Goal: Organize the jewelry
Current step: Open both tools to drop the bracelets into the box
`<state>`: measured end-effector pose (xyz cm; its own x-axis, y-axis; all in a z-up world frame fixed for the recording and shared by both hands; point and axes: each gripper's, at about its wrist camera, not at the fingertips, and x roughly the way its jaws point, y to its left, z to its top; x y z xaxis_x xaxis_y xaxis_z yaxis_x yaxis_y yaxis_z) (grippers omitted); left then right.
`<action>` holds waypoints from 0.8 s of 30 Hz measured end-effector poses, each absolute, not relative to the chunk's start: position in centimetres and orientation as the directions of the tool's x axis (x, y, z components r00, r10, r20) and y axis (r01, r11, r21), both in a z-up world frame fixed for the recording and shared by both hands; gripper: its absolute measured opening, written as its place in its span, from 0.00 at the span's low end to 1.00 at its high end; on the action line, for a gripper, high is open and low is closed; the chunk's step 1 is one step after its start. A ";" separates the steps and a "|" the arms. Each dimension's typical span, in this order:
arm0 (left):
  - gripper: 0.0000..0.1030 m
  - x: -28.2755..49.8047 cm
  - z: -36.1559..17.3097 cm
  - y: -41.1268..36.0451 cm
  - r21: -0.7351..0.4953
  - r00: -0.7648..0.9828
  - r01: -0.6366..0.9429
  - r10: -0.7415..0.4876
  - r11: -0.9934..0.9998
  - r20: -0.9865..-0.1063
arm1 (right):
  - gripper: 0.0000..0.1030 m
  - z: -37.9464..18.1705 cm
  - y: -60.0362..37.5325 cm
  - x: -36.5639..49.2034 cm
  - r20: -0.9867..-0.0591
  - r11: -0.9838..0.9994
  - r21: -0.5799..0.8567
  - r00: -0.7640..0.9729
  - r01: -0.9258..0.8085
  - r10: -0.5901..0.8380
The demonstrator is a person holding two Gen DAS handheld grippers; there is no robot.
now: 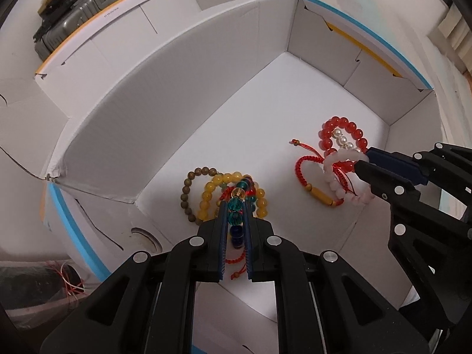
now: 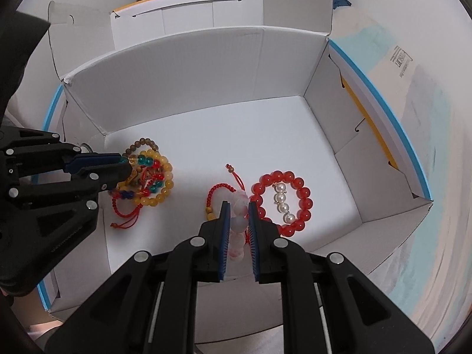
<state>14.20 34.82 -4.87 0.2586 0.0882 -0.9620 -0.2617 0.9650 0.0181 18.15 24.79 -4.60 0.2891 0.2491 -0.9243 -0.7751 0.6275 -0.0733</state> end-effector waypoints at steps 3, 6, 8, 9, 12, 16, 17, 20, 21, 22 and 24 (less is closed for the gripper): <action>0.10 14.2 -4.8 34.7 0.026 0.265 -0.265 0.098 0.964 -0.959 | 0.12 -4.7 24.9 18.1 -0.924 0.631 -0.078 0.294 -0.772 0.245; 0.12 14.1 -4.3 34.7 0.033 0.286 -0.283 0.117 0.959 -0.951 | 0.14 -4.8 24.7 18.0 -0.920 0.634 -0.081 0.302 -0.769 0.249; 0.20 14.0 -4.0 34.7 0.044 0.298 -0.294 0.136 0.955 -0.945 | 0.28 -4.8 24.5 18.0 -0.918 0.636 -0.084 0.308 -0.767 0.250; 0.23 13.8 -3.5 34.9 0.045 0.312 -0.306 0.145 0.951 -0.939 | 0.37 -4.6 24.3 17.9 -0.913 0.638 -0.086 0.317 -0.765 0.256; 0.36 13.4 -2.3 35.2 0.040 0.348 -0.345 0.167 0.938 -0.922 | 0.67 -3.9 23.8 17.8 -0.895 0.656 -0.096 0.354 -0.748 0.272; 0.77 12.4 -0.4 35.3 0.059 0.402 -0.399 0.232 0.915 -0.886 | 0.78 -2.5 22.9 17.6 -0.874 0.675 -0.101 0.390 -0.731 0.291; 0.82 12.1 0.3 35.2 0.060 0.419 -0.408 0.245 0.911 -0.874 | 0.80 -2.2 22.7 17.6 -0.868 0.679 -0.106 0.401 -0.726 0.294; 0.94 10.9 2.2 35.1 0.050 0.462 -0.420 0.261 0.906 -0.847 | 0.88 -0.7 21.8 17.2 -0.841 0.695 -0.120 0.444 -0.709 0.308; 0.94 10.8 2.5 35.0 0.046 0.473 -0.418 0.261 0.907 -0.841 | 0.91 0.0 21.3 17.0 -0.834 0.698 -0.112 0.449 -0.707 0.321; 0.94 10.5 2.9 34.8 0.044 0.483 -0.418 0.263 0.907 -0.835 | 0.93 0.5 21.0 16.8 -0.827 0.702 -0.107 0.454 -0.704 0.330; 0.94 9.7 3.5 34.5 0.039 0.500 -0.417 0.265 0.908 -0.825 | 0.93 1.5 20.4 16.4 -0.811 0.710 -0.101 0.471 -0.697 0.346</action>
